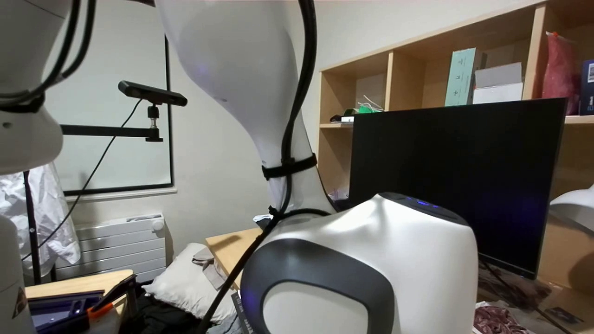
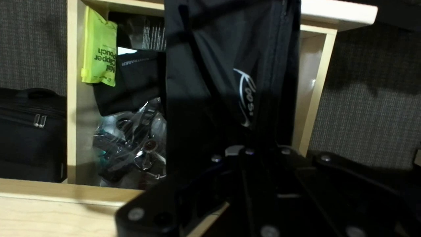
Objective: Put the black purse in the top drawer
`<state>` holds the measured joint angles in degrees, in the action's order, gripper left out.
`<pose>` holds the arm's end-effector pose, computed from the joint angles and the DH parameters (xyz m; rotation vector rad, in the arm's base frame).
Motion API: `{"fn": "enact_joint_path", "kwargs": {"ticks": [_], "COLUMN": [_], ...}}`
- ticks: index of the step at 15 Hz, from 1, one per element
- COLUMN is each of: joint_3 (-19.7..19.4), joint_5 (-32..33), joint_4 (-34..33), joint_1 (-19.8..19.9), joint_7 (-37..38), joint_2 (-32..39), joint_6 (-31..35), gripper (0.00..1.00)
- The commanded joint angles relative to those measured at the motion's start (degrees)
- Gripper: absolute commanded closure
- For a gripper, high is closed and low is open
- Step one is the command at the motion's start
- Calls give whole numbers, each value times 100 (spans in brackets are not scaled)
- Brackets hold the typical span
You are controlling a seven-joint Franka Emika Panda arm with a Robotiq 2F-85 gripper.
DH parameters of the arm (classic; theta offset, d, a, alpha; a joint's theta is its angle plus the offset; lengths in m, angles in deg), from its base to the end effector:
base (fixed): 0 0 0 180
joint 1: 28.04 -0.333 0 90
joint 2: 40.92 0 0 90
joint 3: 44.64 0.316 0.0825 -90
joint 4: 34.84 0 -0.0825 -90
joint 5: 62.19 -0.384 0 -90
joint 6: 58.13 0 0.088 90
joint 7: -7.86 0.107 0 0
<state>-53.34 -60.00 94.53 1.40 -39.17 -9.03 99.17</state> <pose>0.4064 -0.3248 0.1110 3.0936 0.3276 -0.1730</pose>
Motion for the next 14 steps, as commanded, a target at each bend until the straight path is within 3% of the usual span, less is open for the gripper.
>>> {"fn": "enact_joint_path", "kwargs": {"ticks": [1, 10, 14], "joint_3": [359, 869, 919], "joint_5": [-116, 255, 537], "joint_4": [-190, -1169, -1763], "joint_1": [342, 1352, 1639], "joint_7": [-254, -518, -492], "joint_2": [441, 2029, 2602], "joint_6": [279, 1226, 1173], "gripper": [92, 92, 92]}}
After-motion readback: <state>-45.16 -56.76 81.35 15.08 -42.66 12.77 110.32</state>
